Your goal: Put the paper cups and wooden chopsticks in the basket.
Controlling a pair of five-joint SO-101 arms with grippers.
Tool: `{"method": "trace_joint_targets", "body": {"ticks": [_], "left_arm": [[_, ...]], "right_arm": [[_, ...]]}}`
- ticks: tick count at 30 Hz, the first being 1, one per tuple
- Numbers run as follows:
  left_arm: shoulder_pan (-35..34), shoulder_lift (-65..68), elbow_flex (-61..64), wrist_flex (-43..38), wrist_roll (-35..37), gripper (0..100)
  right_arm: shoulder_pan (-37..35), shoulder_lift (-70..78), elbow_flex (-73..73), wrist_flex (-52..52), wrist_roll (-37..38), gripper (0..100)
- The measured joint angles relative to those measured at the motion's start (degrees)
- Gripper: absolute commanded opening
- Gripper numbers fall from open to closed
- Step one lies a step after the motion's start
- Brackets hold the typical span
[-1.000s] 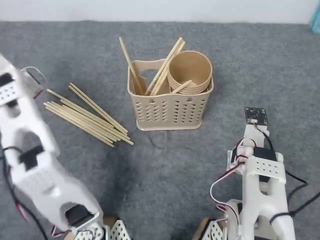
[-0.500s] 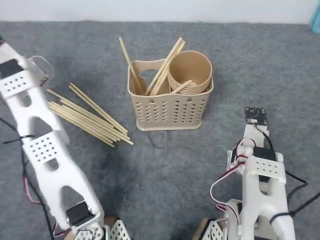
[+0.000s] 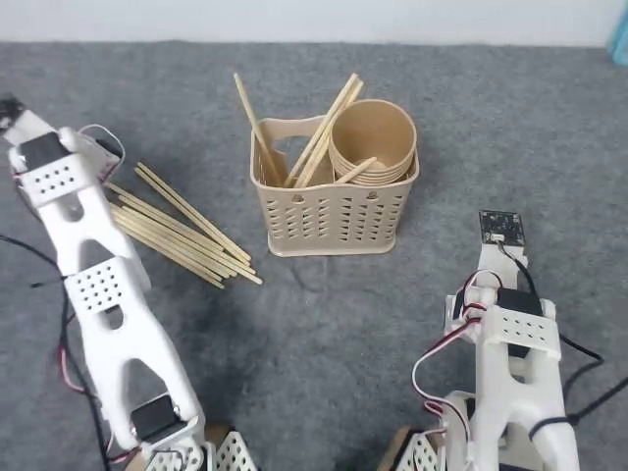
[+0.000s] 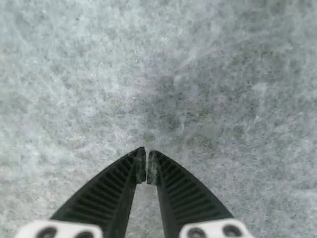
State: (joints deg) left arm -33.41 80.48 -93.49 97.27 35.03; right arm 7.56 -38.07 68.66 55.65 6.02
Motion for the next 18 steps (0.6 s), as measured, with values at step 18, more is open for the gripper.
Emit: {"method": "trace_joint_targets", "body": {"ticks": [18], "left_arm": [[0.88,5.36,-1.58,-3.16,2.73,0]], "right_arm": [[0.09,0.0,0.0,0.0,0.0,3.1]]}}
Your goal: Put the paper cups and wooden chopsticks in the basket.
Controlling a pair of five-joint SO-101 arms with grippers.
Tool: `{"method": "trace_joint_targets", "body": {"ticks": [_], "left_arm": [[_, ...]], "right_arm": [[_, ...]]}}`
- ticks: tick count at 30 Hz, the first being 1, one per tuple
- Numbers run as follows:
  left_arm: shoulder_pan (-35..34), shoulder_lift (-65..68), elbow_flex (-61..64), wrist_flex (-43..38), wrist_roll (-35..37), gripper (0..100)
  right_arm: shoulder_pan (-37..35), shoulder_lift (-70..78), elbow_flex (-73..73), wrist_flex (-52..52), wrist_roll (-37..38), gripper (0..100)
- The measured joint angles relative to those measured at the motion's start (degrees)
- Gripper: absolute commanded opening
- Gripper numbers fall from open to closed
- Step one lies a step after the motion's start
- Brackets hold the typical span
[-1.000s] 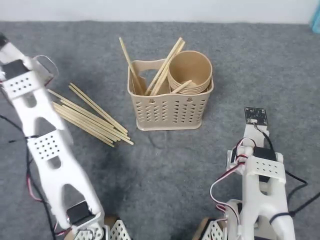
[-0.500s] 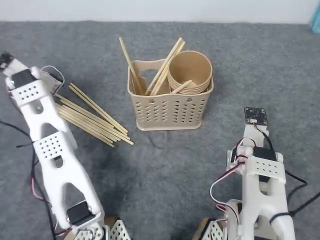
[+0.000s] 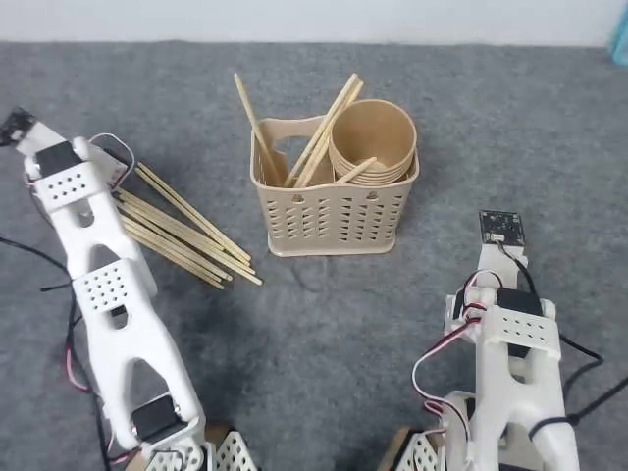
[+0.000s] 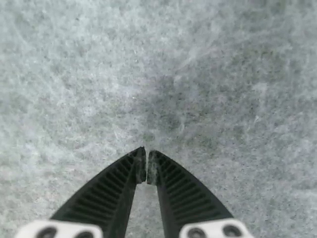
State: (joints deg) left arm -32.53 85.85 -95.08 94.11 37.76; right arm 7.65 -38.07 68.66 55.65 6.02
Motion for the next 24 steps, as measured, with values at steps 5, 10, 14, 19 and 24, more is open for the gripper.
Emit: {"method": "trace_joint_targets", "body": {"ticks": [5,10,14,19,24], "left_arm": [[0.35,-0.53,-0.26,1.58,0.35,1],[0.09,-2.99,-0.26,4.31,0.18,1],[-0.18,-4.84,-0.18,4.48,0.18,1],[-2.46,-7.65,-0.18,4.57,0.18,1],[-4.92,-10.29,-0.18,4.57,0.18,1]], "right_arm": [[-0.09,0.0,0.0,0.0,0.0,3.1],[0.0,0.0,0.0,0.0,0.0,3.1],[-0.09,0.0,0.0,0.0,0.0,3.1],[0.0,0.0,0.0,0.0,0.0,3.1],[0.0,0.0,0.0,0.0,0.0,3.1]]}}
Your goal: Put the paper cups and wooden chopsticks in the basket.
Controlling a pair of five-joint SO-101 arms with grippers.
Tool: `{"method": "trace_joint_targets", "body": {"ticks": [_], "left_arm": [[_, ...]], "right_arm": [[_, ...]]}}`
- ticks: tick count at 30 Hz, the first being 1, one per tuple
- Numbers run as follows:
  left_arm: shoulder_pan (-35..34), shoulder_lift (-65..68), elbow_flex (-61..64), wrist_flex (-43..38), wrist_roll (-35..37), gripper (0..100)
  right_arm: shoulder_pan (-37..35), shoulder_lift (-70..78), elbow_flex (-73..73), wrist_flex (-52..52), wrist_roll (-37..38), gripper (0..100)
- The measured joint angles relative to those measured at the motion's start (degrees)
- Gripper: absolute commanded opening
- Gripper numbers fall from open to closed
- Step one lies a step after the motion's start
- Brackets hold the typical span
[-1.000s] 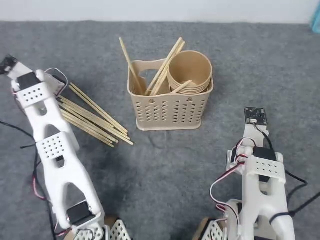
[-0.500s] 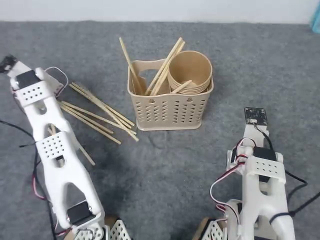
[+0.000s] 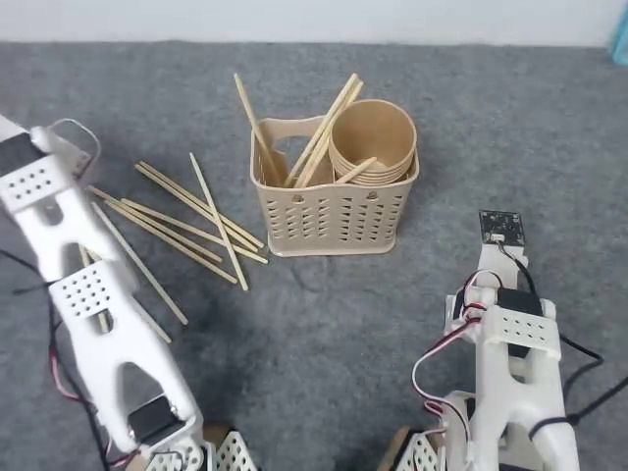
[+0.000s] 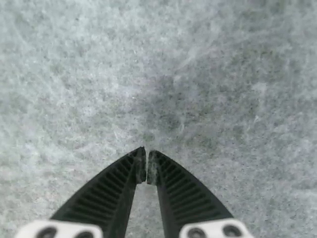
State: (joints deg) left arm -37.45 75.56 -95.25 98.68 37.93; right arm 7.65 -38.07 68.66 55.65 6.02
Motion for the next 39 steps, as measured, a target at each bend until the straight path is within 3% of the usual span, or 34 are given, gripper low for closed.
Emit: {"method": "trace_joint_targets", "body": {"ticks": [7,14,19,28,32,39], "left_arm": [[-5.36,-0.53,0.0,0.0,0.0,1],[-9.41,-4.75,3.6,0.0,-7.82,1],[-10.37,-14.24,17.58,0.0,-9.05,1],[-8.7,-33.58,52.84,0.0,-18.46,1],[-8.88,-37.36,60.75,-0.62,-18.81,1],[-8.88,-40.53,68.13,-1.05,-30.33,1]], "right_arm": [[0.0,0.0,0.0,0.0,0.0,3.1],[-0.09,0.0,0.0,0.0,0.0,3.1],[0.0,0.0,0.0,0.0,0.0,3.1],[-0.09,0.0,0.09,0.0,0.0,3.1],[0.0,0.0,0.26,0.0,0.0,2.9],[0.0,0.0,0.26,0.0,0.0,2.8]]}}
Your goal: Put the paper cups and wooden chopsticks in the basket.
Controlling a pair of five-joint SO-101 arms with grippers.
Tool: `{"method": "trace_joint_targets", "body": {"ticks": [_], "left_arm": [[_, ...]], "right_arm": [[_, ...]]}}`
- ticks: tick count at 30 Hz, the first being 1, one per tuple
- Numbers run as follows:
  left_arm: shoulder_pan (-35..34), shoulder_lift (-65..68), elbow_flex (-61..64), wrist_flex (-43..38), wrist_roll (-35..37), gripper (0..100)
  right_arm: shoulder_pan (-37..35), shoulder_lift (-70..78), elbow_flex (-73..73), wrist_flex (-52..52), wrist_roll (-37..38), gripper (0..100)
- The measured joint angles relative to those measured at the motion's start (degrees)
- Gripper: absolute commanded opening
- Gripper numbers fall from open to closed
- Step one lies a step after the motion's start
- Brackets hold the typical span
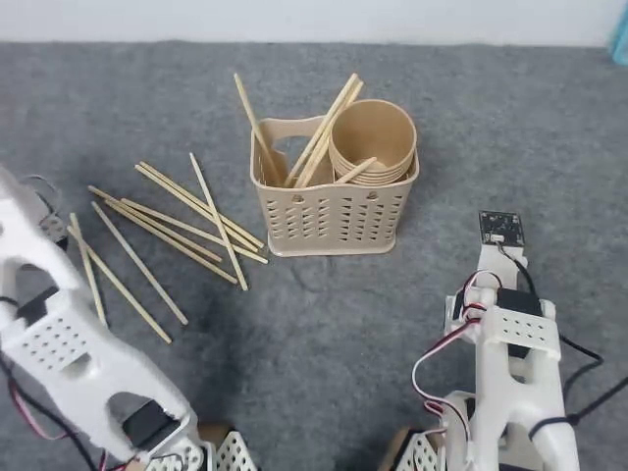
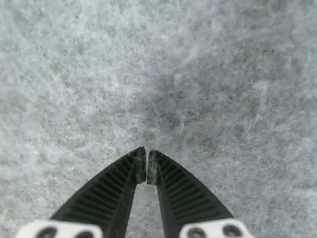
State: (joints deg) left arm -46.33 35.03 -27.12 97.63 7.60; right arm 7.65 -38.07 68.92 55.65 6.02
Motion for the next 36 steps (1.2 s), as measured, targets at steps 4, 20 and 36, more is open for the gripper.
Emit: {"method": "trace_joint_targets", "body": {"ticks": [4,20,36], "left_arm": [[0.0,-5.36,4.04,0.0,-1.05,1],[3.96,-15.91,27.34,-26.9,-1.14,18],[4.75,2.46,9.41,-27.34,-1.14,24]], "right_arm": [[0.0,0.0,0.0,0.0,0.0,2.8],[-0.09,0.0,0.0,0.0,0.0,2.8],[0.0,0.0,0.0,0.0,0.0,3.0]]}}
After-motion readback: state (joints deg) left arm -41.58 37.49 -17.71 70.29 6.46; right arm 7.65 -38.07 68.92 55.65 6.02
